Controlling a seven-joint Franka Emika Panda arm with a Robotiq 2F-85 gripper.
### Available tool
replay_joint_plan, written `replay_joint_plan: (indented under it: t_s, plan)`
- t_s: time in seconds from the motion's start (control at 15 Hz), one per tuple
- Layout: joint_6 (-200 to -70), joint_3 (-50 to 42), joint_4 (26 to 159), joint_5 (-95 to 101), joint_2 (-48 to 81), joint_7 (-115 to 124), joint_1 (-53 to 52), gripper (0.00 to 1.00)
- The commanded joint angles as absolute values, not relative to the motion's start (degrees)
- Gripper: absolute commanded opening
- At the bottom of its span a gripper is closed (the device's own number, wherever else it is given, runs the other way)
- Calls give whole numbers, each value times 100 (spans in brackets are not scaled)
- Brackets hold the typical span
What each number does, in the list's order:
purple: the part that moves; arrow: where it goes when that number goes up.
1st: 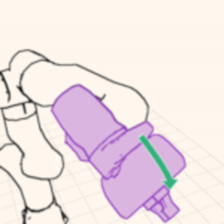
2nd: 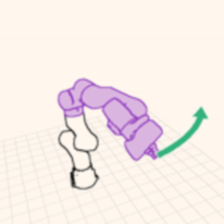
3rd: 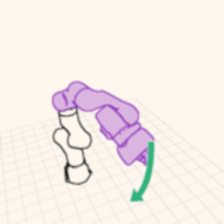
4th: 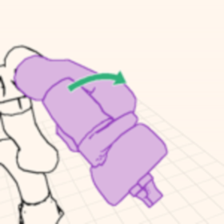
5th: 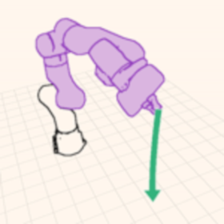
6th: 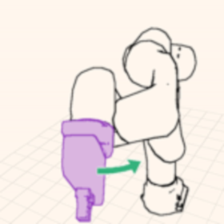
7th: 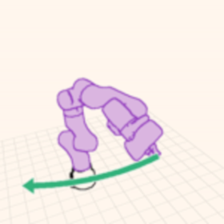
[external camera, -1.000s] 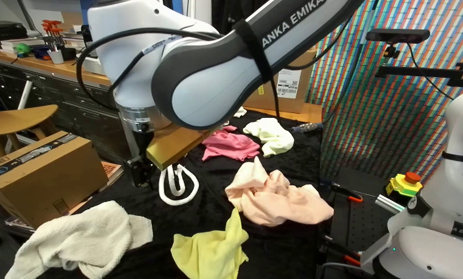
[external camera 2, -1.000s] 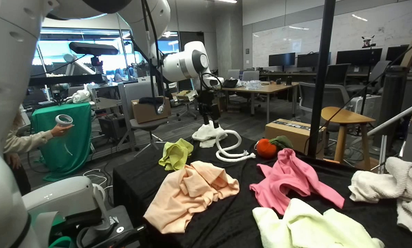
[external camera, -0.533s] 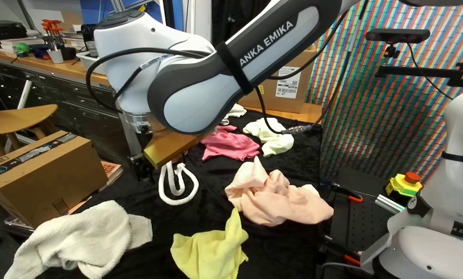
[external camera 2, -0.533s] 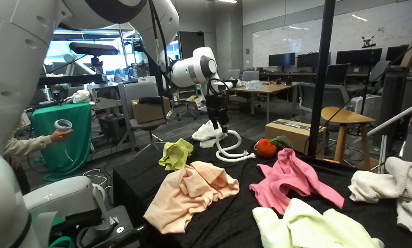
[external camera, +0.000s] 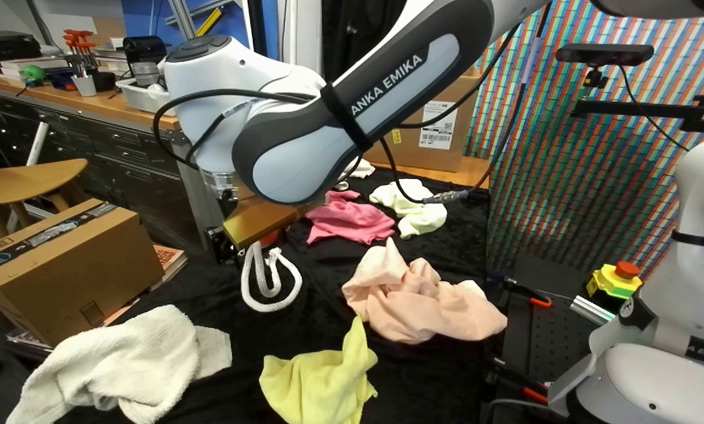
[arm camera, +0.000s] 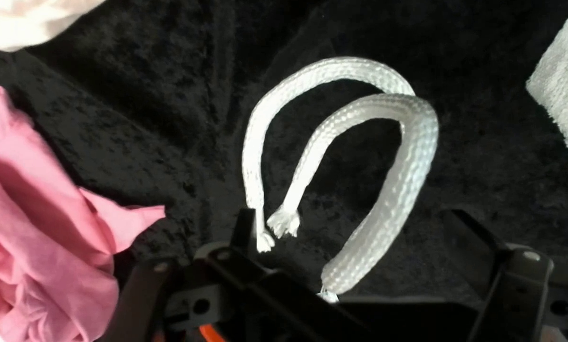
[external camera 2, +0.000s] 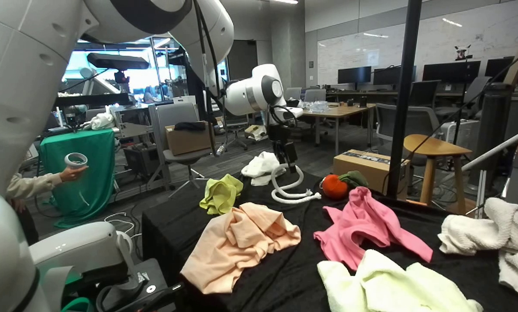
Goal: Put all the objects in the center of the table
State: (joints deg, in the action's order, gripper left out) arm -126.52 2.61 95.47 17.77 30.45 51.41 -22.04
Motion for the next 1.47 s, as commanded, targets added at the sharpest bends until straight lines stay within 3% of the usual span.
replay_joint_plan:
  t_s: [0.0, 0.33, 0.4, 0.47, 0.87, 0.93, 1.13, 1.2, 1.4]
  plan:
    - [-12785, 164, 9427, 1780, 3124, 5292, -2226, 100]
    - [-12835, 133, 9413, 1764, 3184, 5309, -2208, 100]
    - [-12854, 129, 9415, 1766, 3200, 5308, -2207, 91]
    - [-12865, 127, 9422, 1762, 3208, 5305, -2204, 74]
    - [-12844, 97, 9441, 1829, 3161, 5289, -2230, 23]
    - [-12817, 83, 9422, 1873, 3148, 5285, -2250, 18]
    - [-12813, 72, 9381, 1957, 3128, 5238, -2270, 13]
    - [-12814, 67, 9373, 1977, 3125, 5262, -2277, 17]
    - [-12844, 84, 9376, 2014, 3139, 5227, -2257, 17]
